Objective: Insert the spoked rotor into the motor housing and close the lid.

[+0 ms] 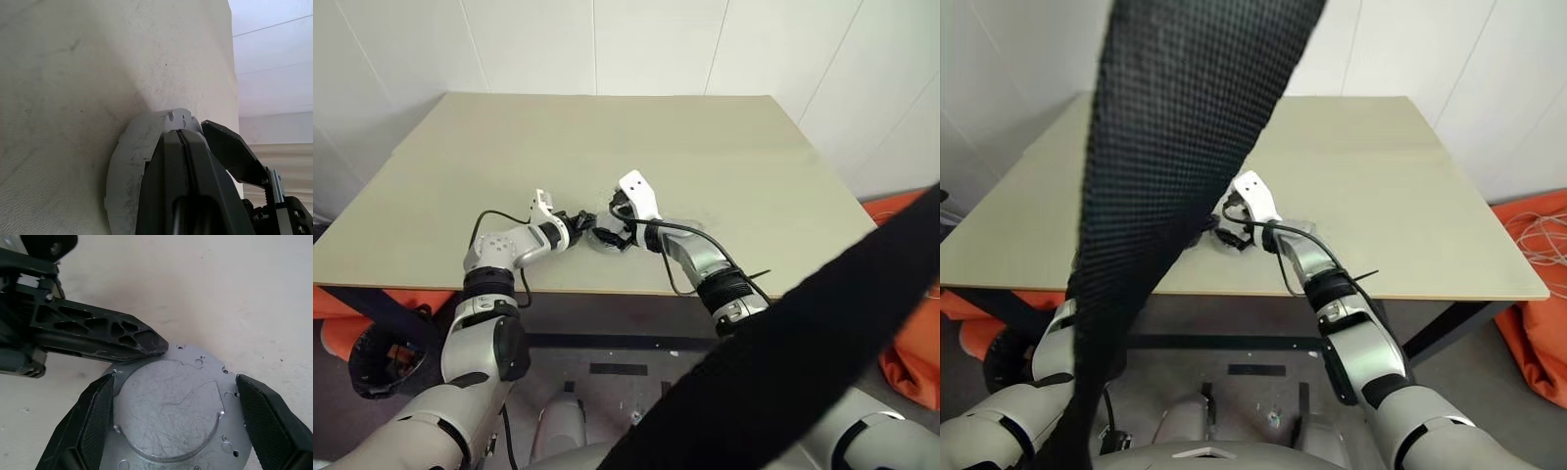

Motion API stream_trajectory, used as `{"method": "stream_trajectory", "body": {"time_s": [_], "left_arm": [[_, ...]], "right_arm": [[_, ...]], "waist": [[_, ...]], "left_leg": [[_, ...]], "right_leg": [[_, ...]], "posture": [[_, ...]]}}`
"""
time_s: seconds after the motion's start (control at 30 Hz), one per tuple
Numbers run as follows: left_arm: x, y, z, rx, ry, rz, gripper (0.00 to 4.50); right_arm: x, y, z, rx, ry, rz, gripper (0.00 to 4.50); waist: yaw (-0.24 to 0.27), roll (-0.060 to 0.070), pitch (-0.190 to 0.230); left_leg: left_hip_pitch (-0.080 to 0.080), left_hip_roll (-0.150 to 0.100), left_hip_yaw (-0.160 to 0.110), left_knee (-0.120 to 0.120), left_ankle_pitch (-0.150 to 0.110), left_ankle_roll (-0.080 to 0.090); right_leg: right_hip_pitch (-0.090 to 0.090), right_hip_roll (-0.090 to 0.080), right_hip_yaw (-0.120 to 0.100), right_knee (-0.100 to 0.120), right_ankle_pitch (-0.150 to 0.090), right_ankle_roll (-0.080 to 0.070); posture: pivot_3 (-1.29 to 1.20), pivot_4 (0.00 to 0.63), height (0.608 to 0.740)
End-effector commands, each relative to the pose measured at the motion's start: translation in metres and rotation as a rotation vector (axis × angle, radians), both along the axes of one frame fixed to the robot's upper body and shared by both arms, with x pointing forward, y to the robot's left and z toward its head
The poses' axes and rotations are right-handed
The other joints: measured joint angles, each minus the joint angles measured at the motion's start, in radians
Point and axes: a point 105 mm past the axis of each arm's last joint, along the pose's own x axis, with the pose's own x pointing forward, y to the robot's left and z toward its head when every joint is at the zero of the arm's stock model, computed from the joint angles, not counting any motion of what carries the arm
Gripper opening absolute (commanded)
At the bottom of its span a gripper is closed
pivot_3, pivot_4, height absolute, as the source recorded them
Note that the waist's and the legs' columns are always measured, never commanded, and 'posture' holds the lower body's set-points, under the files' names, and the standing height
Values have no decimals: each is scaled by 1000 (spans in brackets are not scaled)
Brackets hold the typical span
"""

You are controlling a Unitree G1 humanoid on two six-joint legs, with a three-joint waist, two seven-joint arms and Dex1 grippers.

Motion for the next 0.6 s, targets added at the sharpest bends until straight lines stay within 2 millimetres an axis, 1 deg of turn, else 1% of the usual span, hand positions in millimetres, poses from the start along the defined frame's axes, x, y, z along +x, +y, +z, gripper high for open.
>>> {"method": "stream_trajectory", "body": {"time_s": [0.03, 0.07, 0.17, 0.2, 0.27, 0.33, 0.4, 0.47, 0.5, 0.6], "left_arm": [[-3, 2, -6, 28, 30, -7, 0], [-2, 2, -6, 27, 30, -8, 0], [-2, 4, -4, 22, 26, -4, 0], [-1, 5, -3, 19, 25, -3, 0], [-1, 5, 0, 12, 20, -9, 0], [-2, 3, 3, -1, 14, -31, 0], [-3, 1, 4, -5, 13, -47, 0], [-4, 0, 3, 1, 16, -59, 0], [-5, -1, 2, 3, 18, -64, 0], [-6, -2, 2, 5, 21, -72, 0]], "right_arm": [[3, 2, 55, 165, -109, 33, 4477], [2, 1, 59, 183, -114, 36, 4477], [7, -9, 88, 246, -160, 14, 4477], [10, -14, 92, 245, -168, -5, 4477], [18, -24, 95, 231, -162, -63, 4477], [28, -39, 98, 221, -142, -139, 4477], [35, -53, 98, 228, -95, -216, 4477], [39, -65, 93, 243, -26, -277, 4477], [38, -70, 87, 251, 23, -297, 4477], [32, -78, 73, 270, 137, -311, 4477]], "waist": [[-1, 0, 0], [-1, 0, 0], [0, 0, 0], [-1, 0, 0], [-1, 0, 0], [-1, 0, 0], [0, 0, 0], [0, 0, 0], [0, 0, 0], [1, 0, 0]], "left_leg": [[-1, 0, 0, 0, 0, 0], [-2, 0, 0, 0, 0, 0], [-2, 1, 1, 0, 0, 0], [-2, 1, 1, 0, 0, 0], [-2, 1, 1, 1, 1, -1], [-2, 1, 1, 1, 1, -1], [-2, 1, 2, 1, 2, -3], [-2, 1, 2, 1, 2, -4], [-2, 0, 2, 1, 2, -4], [-2, 0, 2, 1, 2, -4]], "right_leg": [[-1, 0, 0, 0, 0, 0], [-2, 0, 0, 0, 0, 0], [-1, 1, -1, 0, -1, 0], [-1, 1, -1, 0, -1, 0], [-1, 1, -1, 0, -1, 0], [-1, 1, -1, 0, -2, 0], [-1, 1, -1, 0, -2, 0], [-1, 1, -1, 0, -2, 0], [-1, 1, -1, 0, -2, 0], [-1, 1, -1, 0, -2, 1]], "posture": [[0, 0, 740], [0, 0, 740], [0, 0, 740], [0, 0, 740], [0, 0, 740], [0, 0, 740], [0, 0, 740], [0, 0, 740], [0, 0, 740], [0, 0, 740]]}}
